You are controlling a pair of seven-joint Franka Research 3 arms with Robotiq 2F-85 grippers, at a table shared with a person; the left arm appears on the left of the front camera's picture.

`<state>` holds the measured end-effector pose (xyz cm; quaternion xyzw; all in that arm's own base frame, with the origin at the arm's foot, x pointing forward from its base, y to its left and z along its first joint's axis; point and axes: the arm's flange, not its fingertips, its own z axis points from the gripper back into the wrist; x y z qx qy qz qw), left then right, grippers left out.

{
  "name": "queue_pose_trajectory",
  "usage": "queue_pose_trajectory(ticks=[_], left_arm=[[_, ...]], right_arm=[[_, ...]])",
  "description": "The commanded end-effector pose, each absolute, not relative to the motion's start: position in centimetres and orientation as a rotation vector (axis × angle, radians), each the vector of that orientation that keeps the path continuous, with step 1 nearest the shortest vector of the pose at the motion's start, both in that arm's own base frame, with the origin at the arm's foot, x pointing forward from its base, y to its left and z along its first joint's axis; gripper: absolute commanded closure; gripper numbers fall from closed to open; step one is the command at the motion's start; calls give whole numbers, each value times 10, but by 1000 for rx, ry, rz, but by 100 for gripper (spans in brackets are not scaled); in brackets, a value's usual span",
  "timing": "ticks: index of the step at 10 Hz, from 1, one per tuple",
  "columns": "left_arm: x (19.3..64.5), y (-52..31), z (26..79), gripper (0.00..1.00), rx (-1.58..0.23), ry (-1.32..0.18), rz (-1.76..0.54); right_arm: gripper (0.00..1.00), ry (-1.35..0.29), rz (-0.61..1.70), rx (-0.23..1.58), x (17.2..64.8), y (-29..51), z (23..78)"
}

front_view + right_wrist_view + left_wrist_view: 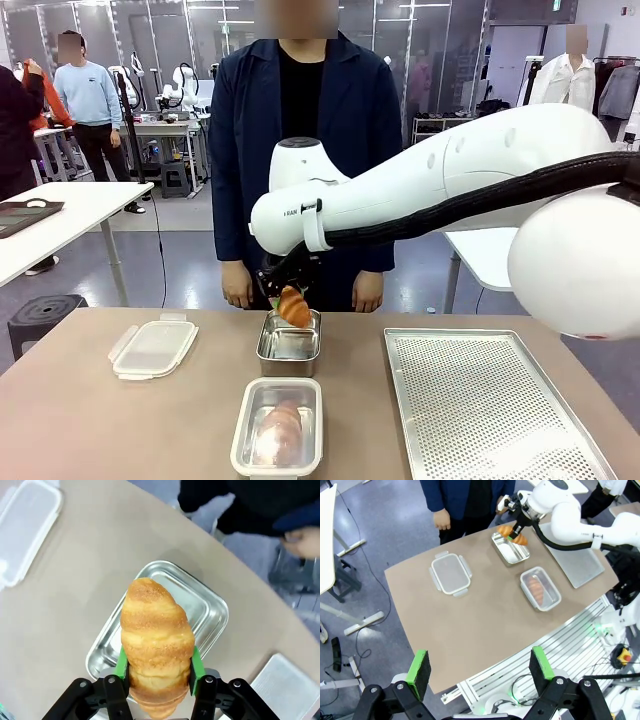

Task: Place the bread into the airtight container.
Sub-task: Pick up a Butter Roll and place it into an empty Airtight Container.

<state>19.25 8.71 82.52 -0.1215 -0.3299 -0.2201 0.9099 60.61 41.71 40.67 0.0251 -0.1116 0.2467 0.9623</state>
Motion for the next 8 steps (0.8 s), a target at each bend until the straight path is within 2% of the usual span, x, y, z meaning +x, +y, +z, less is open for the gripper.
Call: queue_pose_trajectory(ticks=[1, 5, 8], left_arm=[[192, 87, 826, 0, -252, -683, -468], [192, 87, 826, 0, -252, -683, -468], [192, 87, 826, 0, -252, -683, -468]], right_arm=[[46, -194, 285, 33, 593, 429, 403], [46, -81, 63, 14, 592, 444, 386], [46, -86, -11, 17, 595, 436, 373]])
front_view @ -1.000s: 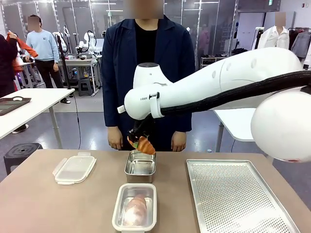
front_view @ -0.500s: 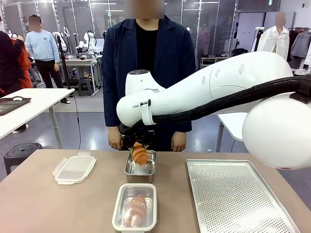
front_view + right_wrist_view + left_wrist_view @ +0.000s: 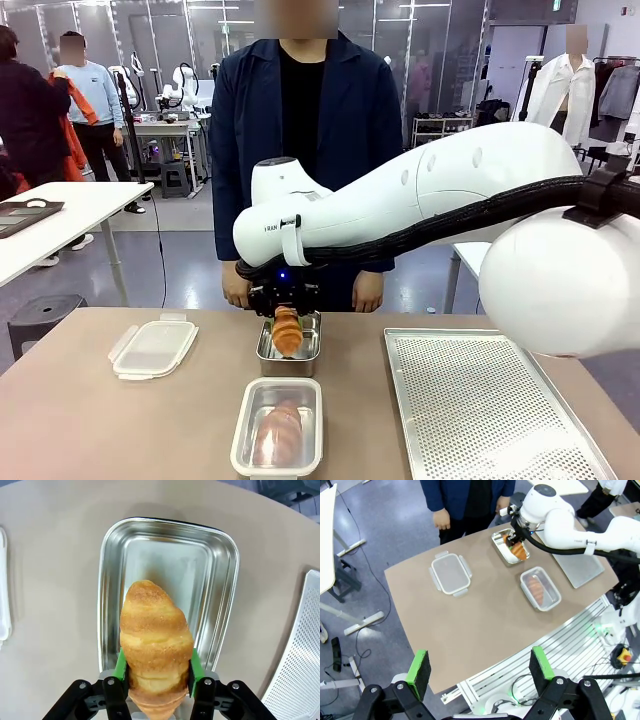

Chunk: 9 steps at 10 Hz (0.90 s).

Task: Place the bread into the airtight container.
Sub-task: Pick up a Butter Roll and place it into an empty Airtight Container.

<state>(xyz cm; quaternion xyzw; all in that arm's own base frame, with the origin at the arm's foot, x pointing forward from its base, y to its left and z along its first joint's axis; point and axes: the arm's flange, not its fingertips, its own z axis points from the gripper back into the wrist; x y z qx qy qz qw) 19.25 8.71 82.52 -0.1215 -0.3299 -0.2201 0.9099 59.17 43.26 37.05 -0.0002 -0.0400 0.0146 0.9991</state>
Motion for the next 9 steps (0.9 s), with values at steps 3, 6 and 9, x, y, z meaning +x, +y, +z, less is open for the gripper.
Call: queue_pose_trajectory(ticks=[3, 6, 9], left_arm=[[192, 87, 826, 0, -252, -683, -468], [192, 87, 826, 0, -252, -683, -468], [192, 87, 826, 0, -252, -683, -468]], right_arm=[[46, -92, -9, 26, 605, 437, 360], [5, -110, -11, 37, 616, 432, 356], [0, -123, -19, 23, 619, 427, 360]])
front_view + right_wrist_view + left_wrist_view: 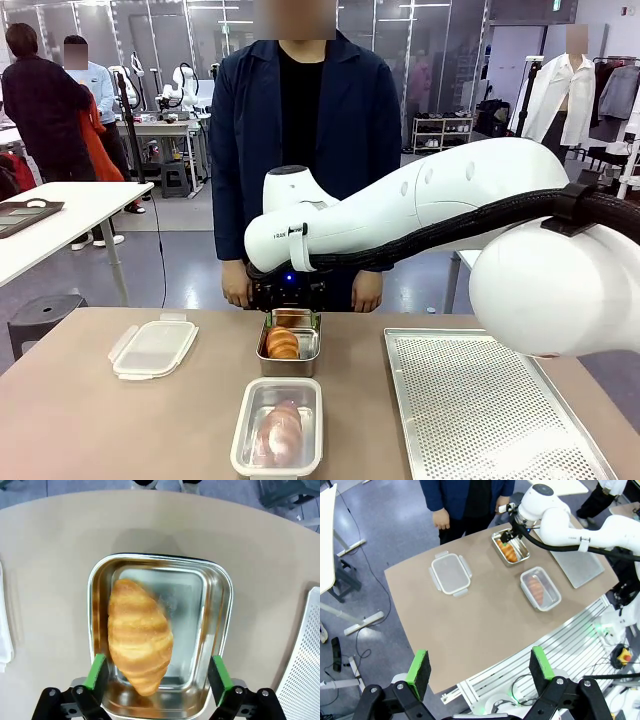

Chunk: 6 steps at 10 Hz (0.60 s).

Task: Place the bread into the airtight container.
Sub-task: Pick up a Butter Roll and place it into an empty Airtight Container.

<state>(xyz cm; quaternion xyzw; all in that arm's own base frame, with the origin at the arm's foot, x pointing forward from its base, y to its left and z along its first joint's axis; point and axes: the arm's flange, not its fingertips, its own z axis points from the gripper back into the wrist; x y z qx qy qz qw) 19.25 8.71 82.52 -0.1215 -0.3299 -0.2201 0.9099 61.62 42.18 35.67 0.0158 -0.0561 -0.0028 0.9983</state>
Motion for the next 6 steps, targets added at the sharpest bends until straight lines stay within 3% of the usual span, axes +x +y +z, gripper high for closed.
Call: queue_pose_trajectory(ticks=[1, 6], left_arm=[[192, 87, 826, 0, -252, -683, -468], [192, 87, 826, 0, -252, -683, -468]], right_arm=[[0, -125, -16, 20, 619, 426, 362], [0, -116, -4, 32, 616, 423, 359]])
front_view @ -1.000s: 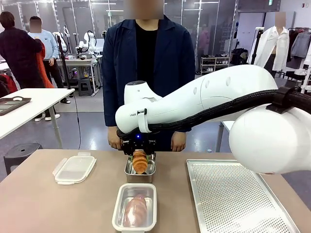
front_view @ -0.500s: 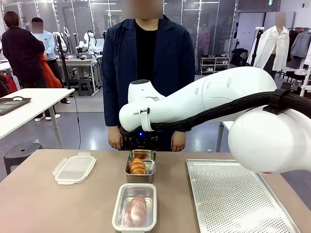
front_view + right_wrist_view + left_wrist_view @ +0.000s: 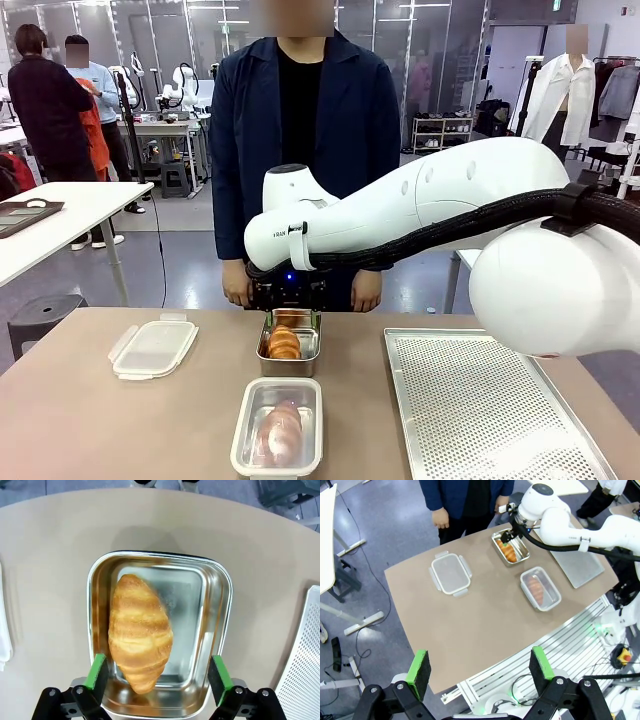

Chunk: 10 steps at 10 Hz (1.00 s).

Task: Place the bread into the airtight container.
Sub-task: Pick up a Butter Roll and place it into an empty Airtight Container.

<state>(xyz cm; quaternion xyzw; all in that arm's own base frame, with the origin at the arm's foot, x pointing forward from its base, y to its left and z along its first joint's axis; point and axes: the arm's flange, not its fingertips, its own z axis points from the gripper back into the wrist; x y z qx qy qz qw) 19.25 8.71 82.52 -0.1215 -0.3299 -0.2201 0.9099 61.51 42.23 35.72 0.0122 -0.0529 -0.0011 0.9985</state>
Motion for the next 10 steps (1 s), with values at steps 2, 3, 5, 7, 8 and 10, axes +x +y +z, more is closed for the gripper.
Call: queue_pose_trajectory(ticks=[2, 3, 5, 7, 8, 10], left_arm=[[192, 87, 826, 0, -252, -683, -468], [192, 87, 826, 0, -252, -683, -468], [192, 87, 826, 0, -252, -683, -468], [192, 87, 826, 0, -252, -683, -468], [192, 87, 826, 0, -252, -683, -468], [192, 87, 826, 0, -252, -683, -468]], right_arm=[[0, -116, -4, 32, 616, 423, 359], [0, -116, -4, 32, 616, 423, 359], [0, -116, -4, 32, 616, 423, 359], [0, -116, -4, 32, 616, 423, 359], [0, -116, -4, 32, 616, 423, 359], [0, -116, -4, 32, 616, 423, 359]])
